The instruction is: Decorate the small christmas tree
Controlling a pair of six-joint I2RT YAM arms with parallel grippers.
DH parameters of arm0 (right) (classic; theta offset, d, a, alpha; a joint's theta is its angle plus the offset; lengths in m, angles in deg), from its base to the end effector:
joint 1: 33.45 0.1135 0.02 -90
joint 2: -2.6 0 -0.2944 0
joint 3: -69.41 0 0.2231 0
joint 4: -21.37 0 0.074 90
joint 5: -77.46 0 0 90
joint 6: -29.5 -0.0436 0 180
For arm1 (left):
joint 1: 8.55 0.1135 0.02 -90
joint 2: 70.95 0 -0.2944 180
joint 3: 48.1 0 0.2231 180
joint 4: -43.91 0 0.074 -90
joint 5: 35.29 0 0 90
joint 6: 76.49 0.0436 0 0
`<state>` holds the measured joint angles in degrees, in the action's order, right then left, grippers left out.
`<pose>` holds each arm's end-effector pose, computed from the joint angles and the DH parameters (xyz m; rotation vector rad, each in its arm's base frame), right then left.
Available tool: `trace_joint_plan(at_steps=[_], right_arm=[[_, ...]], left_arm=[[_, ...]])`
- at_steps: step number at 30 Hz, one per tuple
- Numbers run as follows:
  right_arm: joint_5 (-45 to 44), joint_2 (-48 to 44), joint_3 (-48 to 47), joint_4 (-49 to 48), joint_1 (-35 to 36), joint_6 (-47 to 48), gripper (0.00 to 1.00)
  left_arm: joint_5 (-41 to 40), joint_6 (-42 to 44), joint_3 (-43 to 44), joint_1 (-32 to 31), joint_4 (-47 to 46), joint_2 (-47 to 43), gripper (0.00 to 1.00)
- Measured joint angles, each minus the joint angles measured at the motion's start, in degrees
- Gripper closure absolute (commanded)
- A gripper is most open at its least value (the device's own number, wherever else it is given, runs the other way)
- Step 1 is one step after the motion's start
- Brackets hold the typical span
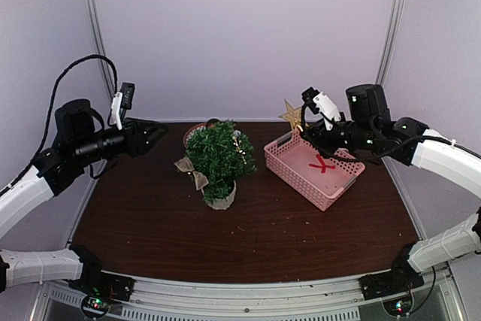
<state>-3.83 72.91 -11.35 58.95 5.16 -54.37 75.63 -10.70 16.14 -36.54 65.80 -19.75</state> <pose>0.1869 0.1577 0.3778 -0.8789 1.8817 0.5063 0.1395 -0.0918 0.3756 0.3430 1.7853 -0.9742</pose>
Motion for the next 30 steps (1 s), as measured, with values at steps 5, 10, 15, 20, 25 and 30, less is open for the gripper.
trace_joint_plan(at_steps=[5, 10, 15, 20, 25, 30], right_arm=[[-2.8, 0.1, -2.1, -4.3, 8.1, 3.2, 0.88], [-7.8, 0.9, -3.7, -8.6, 14.2, 5.7, 0.88], [-13.9, 3.4, -5.0, -11.2, 18.0, 6.4, 0.88], [-19.0, 5.7, -6.0, -13.0, 20.6, 6.2, 0.88], [-23.3, 7.3, -7.8, -14.3, 22.6, 5.9, 0.88], [-26.3, 8.5, -8.8, -15.2, 24.1, 5.8, 0.88]], left_arm=[[4.1, 1.2, 6.4, -8.5, -1.4, 6.8, 0.47], [3.5, 1.4, 12.5, -16.8, -3.1, 13.6, 0.47], [-1.4, 0.5, 13.9, -21.4, -6.9, 17.3, 0.46], [-7.1, -0.7, 14.3, -23.4, -9.8, 20.1, 0.49], [-11.3, -2.5, 15.0, -23.7, -13.0, 22.5, 0.50], [-13.1, -3.9, 15.7, -24.1, -16.0, 24.3, 0.52]])
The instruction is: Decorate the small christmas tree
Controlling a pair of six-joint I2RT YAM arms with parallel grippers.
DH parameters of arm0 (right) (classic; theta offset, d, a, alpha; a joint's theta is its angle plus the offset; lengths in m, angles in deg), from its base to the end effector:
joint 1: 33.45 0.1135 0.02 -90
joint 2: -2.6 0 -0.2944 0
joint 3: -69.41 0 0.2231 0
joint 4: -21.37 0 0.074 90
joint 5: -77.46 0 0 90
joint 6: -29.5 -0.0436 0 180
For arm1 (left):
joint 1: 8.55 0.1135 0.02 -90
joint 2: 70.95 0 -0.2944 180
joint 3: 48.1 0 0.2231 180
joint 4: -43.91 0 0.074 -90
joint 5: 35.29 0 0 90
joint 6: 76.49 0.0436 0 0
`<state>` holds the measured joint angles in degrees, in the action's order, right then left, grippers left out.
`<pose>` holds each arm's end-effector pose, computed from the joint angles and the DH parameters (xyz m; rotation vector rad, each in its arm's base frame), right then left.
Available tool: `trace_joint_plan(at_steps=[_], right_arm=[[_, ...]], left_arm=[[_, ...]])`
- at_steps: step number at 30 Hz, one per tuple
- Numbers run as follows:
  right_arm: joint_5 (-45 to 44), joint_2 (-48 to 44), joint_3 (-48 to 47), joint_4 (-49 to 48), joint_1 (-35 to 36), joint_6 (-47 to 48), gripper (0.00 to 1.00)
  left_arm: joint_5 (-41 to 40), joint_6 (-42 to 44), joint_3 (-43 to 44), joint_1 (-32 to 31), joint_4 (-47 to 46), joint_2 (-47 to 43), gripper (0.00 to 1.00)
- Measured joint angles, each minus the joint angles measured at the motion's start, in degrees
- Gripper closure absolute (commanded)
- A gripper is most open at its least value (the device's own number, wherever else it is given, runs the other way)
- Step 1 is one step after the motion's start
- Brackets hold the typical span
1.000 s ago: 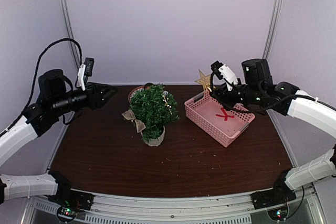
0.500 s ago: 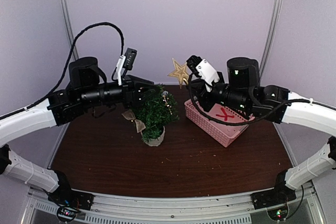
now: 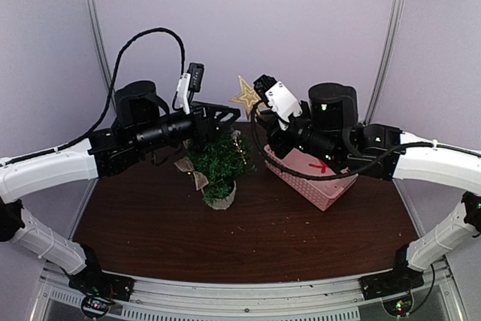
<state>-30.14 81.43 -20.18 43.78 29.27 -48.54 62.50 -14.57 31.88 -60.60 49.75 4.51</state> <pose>0.1471 0.2564 0.4206 -0.8937 1.5385 0.3696 0.1710 -0.2289 0.4134 0.4702 1.6625 -1.1741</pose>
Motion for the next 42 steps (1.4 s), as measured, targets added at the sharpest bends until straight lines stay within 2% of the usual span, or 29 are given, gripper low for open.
trace_joint_plan(at_steps=[6, 15, 18, 21, 26, 30, 36, 42], right_arm=[[-1.6, 0.9, -0.7, -0.2, 0.9, -0.2, 0.88], [-2.1, 2.0, -0.8, -0.7, 2.1, -0.3, 0.88], [-2.2, 2.4, -0.8, -0.9, 2.2, -0.3, 0.86], [-2.2, 2.6, -0.8, -1.0, 2.4, -0.3, 0.77], [-2.2, 2.5, -0.7, -1.5, 2.4, -0.5, 0.43], [-1.3, 0.4, 1.8, -2.6, 2.5, -0.3, 0.28], [4.7, -6.2, 8.5, -2.7, 0.8, -2.1, 0.20], [11.8, -10.5, 11.8, -2.6, -6.1, -6.4, 0.19]], left_arm=[[0.2, -1.4, 1.4, -0.4, -2.9, 2.4, 0.58], [1.5, -3.5, 1.9, -0.5, -6.4, 4.5, 0.76], [2.1, -4.1, 1.9, -0.5, -7.0, 5.3, 0.87], [2.3, -4.5, 1.9, -0.5, -7.0, 5.6, 1.00], [2.1, -4.0, 1.9, -0.5, -7.1, 4.9, 1.00], [1.1, -1.7, 1.7, -0.5, -5.3, 2.5, 1.00], [0.3, 5.6, 1.8, 1.0, -0.3, -2.6, 1.00], [2.9, 12.3, 1.8, 6.8, 3.8, -4.0, 1.00]])
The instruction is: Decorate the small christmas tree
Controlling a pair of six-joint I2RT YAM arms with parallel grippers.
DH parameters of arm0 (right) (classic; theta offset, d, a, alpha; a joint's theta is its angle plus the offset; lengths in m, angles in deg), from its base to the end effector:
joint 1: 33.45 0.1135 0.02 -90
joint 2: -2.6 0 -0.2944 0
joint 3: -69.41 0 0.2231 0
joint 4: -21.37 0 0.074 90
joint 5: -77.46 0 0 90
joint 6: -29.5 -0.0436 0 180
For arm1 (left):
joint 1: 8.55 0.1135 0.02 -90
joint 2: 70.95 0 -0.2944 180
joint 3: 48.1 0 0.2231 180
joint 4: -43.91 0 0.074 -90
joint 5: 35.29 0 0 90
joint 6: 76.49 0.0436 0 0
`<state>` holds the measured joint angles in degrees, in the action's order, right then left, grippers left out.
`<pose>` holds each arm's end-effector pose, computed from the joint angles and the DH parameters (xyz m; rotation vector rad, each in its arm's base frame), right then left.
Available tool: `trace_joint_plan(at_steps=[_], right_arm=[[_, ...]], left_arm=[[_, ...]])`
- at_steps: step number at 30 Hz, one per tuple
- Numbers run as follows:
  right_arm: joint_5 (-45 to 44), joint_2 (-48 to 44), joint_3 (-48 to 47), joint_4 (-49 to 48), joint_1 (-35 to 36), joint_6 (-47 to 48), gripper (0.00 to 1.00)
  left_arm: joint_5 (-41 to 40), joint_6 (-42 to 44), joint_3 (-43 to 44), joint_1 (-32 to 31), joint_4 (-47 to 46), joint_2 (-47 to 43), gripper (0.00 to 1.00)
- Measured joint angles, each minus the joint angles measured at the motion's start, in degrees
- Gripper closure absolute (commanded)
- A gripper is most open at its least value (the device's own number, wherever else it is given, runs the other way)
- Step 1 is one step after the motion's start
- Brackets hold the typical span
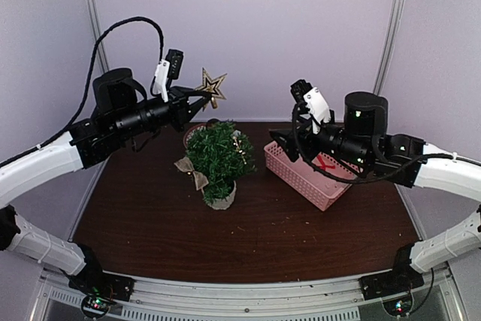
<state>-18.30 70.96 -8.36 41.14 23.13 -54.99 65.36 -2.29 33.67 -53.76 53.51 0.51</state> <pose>0.1397 0.2037 0.4025 -0.8554 1.5661 0.5598 0.1794 -0.1921 0.4340 0.5651 1.5445 -0.9730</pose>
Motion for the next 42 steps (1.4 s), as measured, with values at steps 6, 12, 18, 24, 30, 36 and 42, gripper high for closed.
trace_joint_plan(at_steps=[6, 12, 18, 24, 30, 36, 42], right_arm=[[3.2, -0.9, 1.0, 0.4, -2.6, -2.6, 0.18], [4.6, -0.9, 1.1, 0.6, -3.3, -3.4, 0.18], [4.9, -0.9, 1.2, 0.5, -3.6, -4.0, 0.18], [6.0, -0.9, 1.4, 0.7, -3.6, -4.0, 0.18], [6.1, -0.9, 1.5, 0.7, -3.7, -4.0, 0.18], [6.6, -0.9, 1.5, 0.7, -3.8, -4.3, 0.18], [7.1, -0.9, 1.5, 0.7, -4.0, -4.3, 0.18]], left_arm=[[4.9, 6.4, 0.0, 2.8, 3.1, 0.5, 1.00], [7.6, 11.3, 0.2, 2.7, 5.6, 1.8, 1.00], [7.3, 13.0, 0.2, 2.7, 6.1, 2.9, 1.00], [5.8, 14.0, 0.2, 2.7, 6.0, 4.3, 1.00], [3.8, 14.9, 0.2, 2.7, 6.0, 4.9, 1.00], [3.0, 15.7, 0.2, 2.8, 5.0, 4.9, 1.00], [2.3, 16.9, 0.2, 2.7, 4.5, 4.9, 1.00]])
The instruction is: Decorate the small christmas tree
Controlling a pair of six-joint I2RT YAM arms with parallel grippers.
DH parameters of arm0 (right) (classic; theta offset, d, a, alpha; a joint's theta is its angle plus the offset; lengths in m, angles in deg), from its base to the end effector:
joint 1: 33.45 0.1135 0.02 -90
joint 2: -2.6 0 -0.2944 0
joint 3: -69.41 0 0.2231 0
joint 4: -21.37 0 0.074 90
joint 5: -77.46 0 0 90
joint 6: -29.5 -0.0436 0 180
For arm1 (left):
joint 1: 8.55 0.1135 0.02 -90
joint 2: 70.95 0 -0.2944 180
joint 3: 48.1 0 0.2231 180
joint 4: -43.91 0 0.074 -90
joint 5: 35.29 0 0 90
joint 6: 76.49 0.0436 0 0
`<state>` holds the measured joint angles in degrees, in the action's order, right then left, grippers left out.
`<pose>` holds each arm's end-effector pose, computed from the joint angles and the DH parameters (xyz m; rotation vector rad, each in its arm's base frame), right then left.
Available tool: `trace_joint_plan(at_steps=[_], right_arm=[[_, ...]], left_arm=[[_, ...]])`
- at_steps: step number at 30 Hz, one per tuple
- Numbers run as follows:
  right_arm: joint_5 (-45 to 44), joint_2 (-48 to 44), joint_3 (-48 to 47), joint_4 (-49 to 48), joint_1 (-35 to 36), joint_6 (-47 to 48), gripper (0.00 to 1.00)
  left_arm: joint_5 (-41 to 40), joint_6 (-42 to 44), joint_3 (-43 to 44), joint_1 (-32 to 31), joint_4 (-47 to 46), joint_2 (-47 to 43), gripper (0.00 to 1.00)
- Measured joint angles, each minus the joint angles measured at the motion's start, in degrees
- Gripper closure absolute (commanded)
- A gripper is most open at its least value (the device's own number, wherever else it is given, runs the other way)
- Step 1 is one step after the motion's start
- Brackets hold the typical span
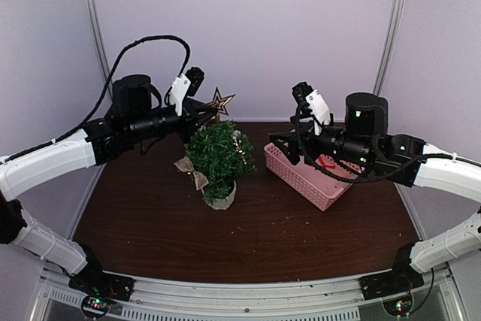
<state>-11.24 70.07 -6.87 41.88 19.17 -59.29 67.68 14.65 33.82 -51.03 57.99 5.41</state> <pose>0.1466 0.1935 0.3958 -0.8407 1.6187 0.6627 0.2057 -0.2016 0.4040 0.8149 1.5720 -0.7232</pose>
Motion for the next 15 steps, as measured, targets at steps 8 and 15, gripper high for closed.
trace_joint_plan(at_steps=[8, 15], right_arm=[[0.0, 0.0, 0.0, 0.0, 0.0, -0.1, 0.18], [0.1, 0.0, 0.0, 0.0, -0.3, -0.2, 0.18]], left_arm=[[-0.2, 0.9, 0.0, 0.0, 0.0, 0.5, 1.00], [-0.5, 0.9, -1.6, 0.0, -0.7, 0.6, 1.00]])
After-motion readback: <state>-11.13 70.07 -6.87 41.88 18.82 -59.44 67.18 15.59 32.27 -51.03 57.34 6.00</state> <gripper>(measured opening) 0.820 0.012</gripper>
